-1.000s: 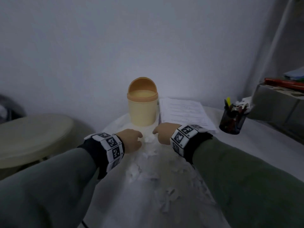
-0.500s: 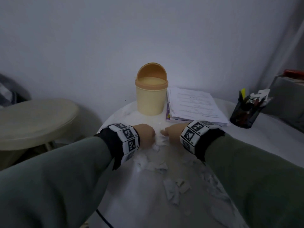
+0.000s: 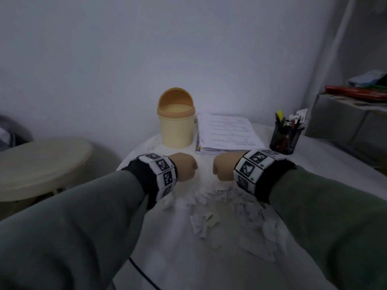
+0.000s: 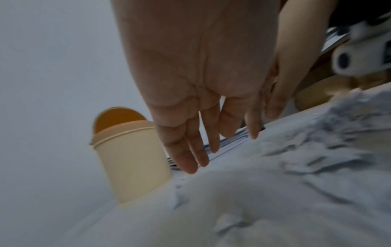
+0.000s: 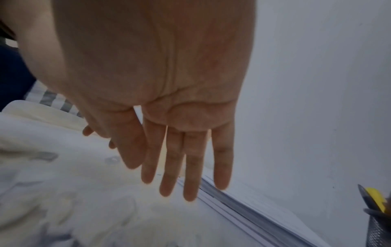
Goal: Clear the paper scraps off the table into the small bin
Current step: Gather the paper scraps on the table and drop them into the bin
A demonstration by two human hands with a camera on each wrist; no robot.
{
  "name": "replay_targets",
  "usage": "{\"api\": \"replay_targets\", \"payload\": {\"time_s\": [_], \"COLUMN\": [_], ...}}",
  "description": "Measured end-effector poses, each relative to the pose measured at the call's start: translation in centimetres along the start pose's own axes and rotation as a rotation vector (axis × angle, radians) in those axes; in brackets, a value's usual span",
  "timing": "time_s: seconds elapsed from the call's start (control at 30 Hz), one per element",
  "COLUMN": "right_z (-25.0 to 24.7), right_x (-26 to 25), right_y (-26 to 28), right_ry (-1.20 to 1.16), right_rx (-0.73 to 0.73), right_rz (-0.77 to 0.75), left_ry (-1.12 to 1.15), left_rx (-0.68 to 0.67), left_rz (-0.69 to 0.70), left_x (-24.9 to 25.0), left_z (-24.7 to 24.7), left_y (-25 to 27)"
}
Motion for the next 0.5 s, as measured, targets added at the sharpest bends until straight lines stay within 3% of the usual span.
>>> {"api": "replay_targets", "payload": {"time_s": [0.17,0.5], "right_z": [-1.3,-1.8], "right_x": [-0.8,-3.5], "right_y": [-1.7,-9.3], "right_ry": [-0.045,-0.009], "right_rx": [0.093,0.102], "right_rz": [-0.038,-0.086], "left_ry": [0.041,-0.040], "left_rx": [0.024,-0.063], "left_rz": [-0.082,-0.034], "left_x": [-3.5,-4.7], "left_z": [-0.8,0.9], "left_y": [-1.2,-4.4]}}
Point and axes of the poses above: each hand's wrist, its own y-axis away from the middle knuckle, its own z-axis out of the palm, x = y × z, the point moved 1 cm from there along -y, towards the middle knuckle, and after that the axes turned 1 degree about y, right-handed, at the moved point
